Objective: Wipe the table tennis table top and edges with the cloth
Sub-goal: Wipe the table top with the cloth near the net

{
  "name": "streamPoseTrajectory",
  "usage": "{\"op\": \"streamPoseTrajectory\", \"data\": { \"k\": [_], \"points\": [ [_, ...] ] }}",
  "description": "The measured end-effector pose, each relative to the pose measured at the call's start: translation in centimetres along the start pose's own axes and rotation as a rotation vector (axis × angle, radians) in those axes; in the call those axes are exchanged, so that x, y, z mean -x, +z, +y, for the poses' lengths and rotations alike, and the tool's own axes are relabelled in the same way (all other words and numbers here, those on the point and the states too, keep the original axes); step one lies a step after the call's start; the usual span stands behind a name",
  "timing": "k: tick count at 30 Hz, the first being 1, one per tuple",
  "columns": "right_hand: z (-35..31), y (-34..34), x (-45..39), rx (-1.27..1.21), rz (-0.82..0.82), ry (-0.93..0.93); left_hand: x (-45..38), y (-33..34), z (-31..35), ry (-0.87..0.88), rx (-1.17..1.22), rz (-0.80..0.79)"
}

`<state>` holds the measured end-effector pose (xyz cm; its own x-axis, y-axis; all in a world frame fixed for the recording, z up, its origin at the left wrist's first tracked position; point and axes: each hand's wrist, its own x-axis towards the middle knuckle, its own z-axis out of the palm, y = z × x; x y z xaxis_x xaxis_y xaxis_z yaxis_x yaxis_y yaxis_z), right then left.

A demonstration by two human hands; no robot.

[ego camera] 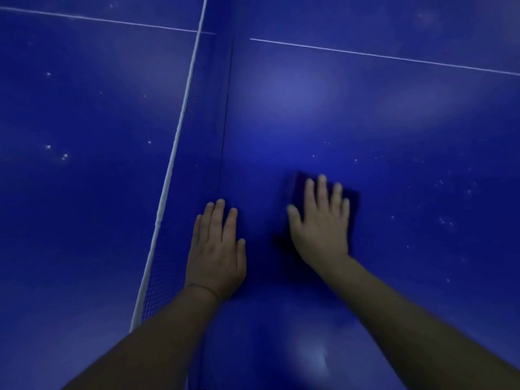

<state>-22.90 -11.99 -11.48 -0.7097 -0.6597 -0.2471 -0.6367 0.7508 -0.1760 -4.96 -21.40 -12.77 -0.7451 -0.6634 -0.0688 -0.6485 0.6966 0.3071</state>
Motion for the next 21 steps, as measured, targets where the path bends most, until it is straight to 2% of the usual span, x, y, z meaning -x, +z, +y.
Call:
{"op": "streamPoseTrajectory", "data": {
  "k": [1,3,5,7,10,13,14,17,19,21],
  "points": [
    [-2.3,-0.1,-1.9,0.002,-0.009,-0.021,-0.4,0.0,0.0,0.018,-0.007,0.002],
    [-4.6,0.2,-2.8,0.012,0.001,-0.19,-1.6,0.0,-0.3,0.046,-0.036,0.001],
    [-2.6,0.8,-0.2,0.043,-0.001,-0.326,-2.7,-0.1,-0.7,0.046,-0.059,-0.004],
    [1.5,0.7,3.0,0.073,-0.011,-0.368,-3.8,-0.3,-0.9,0.036,-0.059,-0.004],
    [4.9,-0.7,0.6,0.056,0.012,-0.249,-5.0,-0.3,-0.6,0.043,-0.071,-0.024],
    [-0.2,-1.7,-7.7,-0.032,0.038,0.041,-6.0,-0.2,-0.2,0.074,-0.076,-0.029],
    [-2.6,-2.0,-9.7,-0.048,0.032,0.056,-6.3,-0.2,-0.3,0.08,-0.076,-0.029],
    [-4.9,-1.1,-9.8,-0.006,0.035,-0.234,-7.7,-0.1,-0.5,0.096,-0.079,-0.028],
    [-1.9,-0.6,-6.4,0.031,0.018,-0.416,-8.5,-0.1,-0.7,0.095,-0.071,-0.026],
    [2.1,-1.4,-5.1,0.048,0.006,-0.44,-9.0,-0.2,-0.7,0.089,-0.062,-0.028]
  ]
}}
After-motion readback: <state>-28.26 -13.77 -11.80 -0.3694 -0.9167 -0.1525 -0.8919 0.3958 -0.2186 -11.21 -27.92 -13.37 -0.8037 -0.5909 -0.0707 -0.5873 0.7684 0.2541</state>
